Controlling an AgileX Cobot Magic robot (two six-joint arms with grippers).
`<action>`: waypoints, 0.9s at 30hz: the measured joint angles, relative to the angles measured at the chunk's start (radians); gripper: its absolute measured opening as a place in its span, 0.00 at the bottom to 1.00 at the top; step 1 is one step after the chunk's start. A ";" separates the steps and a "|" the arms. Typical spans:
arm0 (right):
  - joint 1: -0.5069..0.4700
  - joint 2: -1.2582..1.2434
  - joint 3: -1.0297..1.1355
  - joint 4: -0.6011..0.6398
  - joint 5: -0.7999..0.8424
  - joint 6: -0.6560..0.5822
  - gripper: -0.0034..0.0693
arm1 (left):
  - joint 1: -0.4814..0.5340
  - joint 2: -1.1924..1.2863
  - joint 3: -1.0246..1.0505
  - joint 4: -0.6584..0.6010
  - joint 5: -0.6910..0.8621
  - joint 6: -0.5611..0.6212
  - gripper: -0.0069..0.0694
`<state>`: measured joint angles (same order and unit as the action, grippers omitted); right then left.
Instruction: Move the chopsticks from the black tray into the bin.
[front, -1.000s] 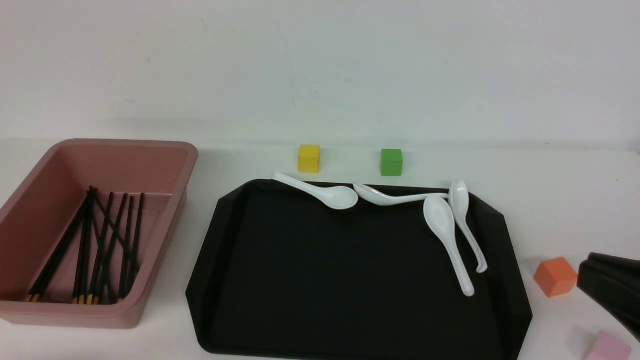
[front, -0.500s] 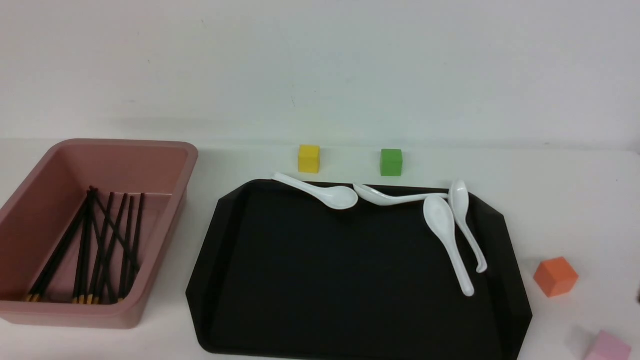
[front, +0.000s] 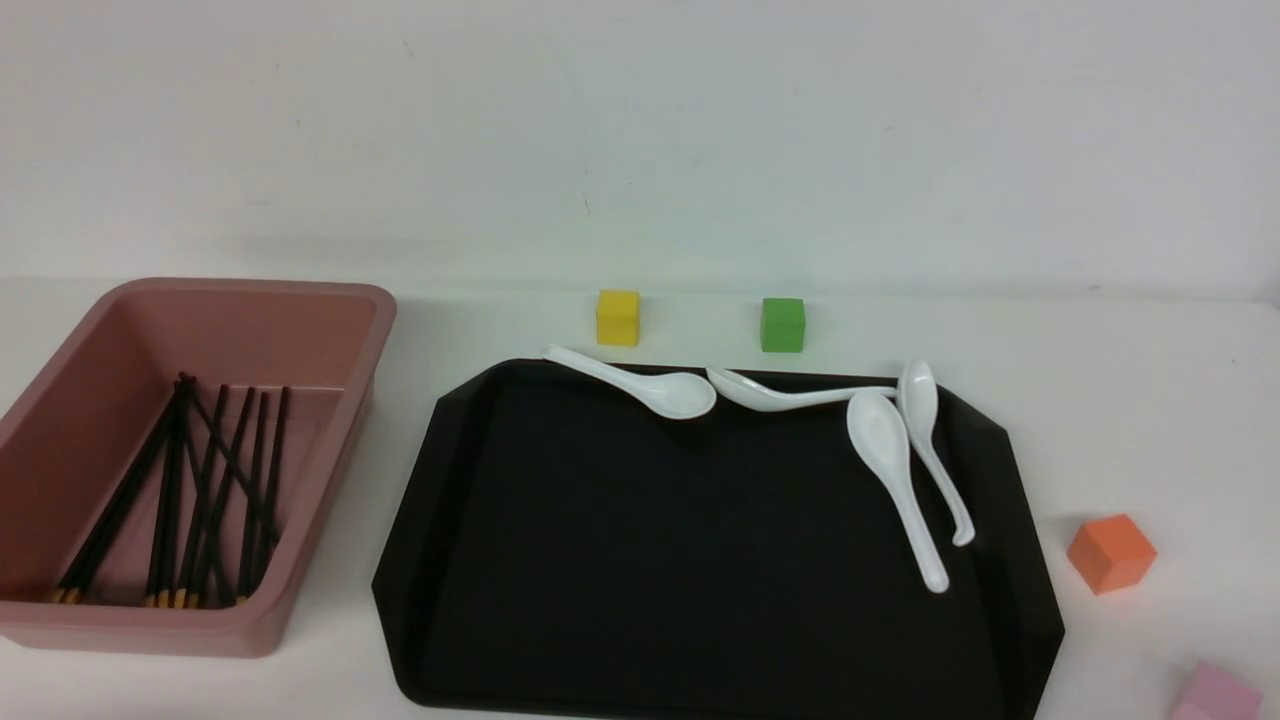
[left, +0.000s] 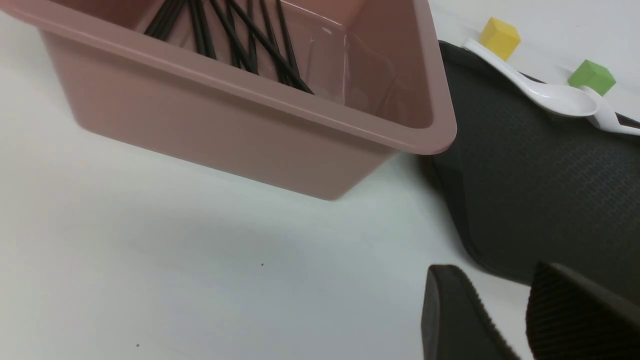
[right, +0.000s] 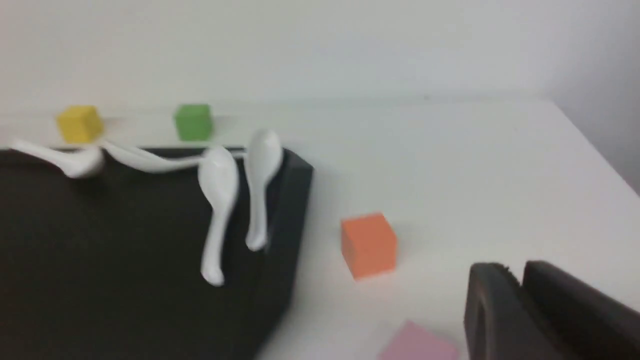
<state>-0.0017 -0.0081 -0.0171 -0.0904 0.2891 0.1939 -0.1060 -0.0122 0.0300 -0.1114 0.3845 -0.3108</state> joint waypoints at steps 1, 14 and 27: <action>-0.004 -0.001 0.018 0.000 0.000 0.000 0.19 | 0.000 0.000 0.000 0.000 0.000 0.000 0.40; -0.008 -0.002 0.036 0.004 0.072 0.000 0.21 | 0.000 0.000 0.000 0.000 0.000 0.000 0.40; -0.006 -0.002 0.036 0.004 0.073 0.000 0.23 | 0.000 0.000 0.000 0.000 0.000 0.000 0.40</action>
<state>-0.0078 -0.0101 0.0191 -0.0864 0.3622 0.1939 -0.1060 -0.0122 0.0300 -0.1114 0.3845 -0.3108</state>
